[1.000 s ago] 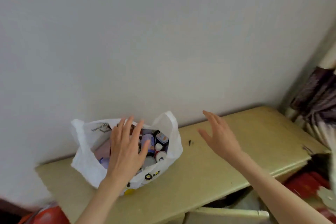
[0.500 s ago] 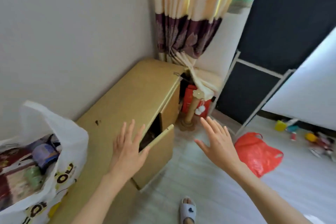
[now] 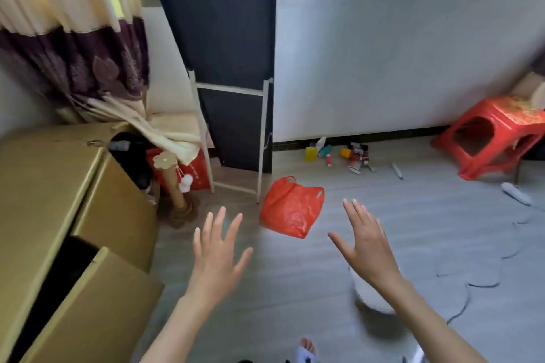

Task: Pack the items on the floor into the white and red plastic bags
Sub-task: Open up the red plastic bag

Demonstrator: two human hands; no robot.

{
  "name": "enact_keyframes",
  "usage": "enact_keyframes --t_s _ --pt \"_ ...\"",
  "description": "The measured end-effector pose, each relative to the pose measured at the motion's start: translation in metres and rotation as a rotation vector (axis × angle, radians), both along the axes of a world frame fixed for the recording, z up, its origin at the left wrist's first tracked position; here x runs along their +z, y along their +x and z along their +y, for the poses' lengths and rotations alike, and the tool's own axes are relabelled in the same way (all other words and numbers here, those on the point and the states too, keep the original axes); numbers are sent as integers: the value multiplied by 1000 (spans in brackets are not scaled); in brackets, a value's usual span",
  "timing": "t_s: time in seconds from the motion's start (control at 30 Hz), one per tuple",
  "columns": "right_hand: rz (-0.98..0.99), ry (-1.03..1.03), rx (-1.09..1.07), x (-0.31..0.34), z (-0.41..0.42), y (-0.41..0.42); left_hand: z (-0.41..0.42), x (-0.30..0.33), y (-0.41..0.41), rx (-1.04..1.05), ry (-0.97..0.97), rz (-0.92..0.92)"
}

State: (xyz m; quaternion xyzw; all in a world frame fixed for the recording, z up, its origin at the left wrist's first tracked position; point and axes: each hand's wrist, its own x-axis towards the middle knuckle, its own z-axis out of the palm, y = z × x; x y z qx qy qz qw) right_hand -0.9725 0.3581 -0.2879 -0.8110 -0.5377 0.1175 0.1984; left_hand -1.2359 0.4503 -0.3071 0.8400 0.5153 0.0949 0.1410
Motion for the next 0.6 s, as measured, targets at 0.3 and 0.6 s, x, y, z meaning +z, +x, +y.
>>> enact_keyframes --t_s 0.3,0.6 --pt "-15 -74 -131 8 7 149 20 -12 184 -149 -63 -92" --pt "35 -187 -180 -27 76 238 114 -52 269 -176 -125 23"
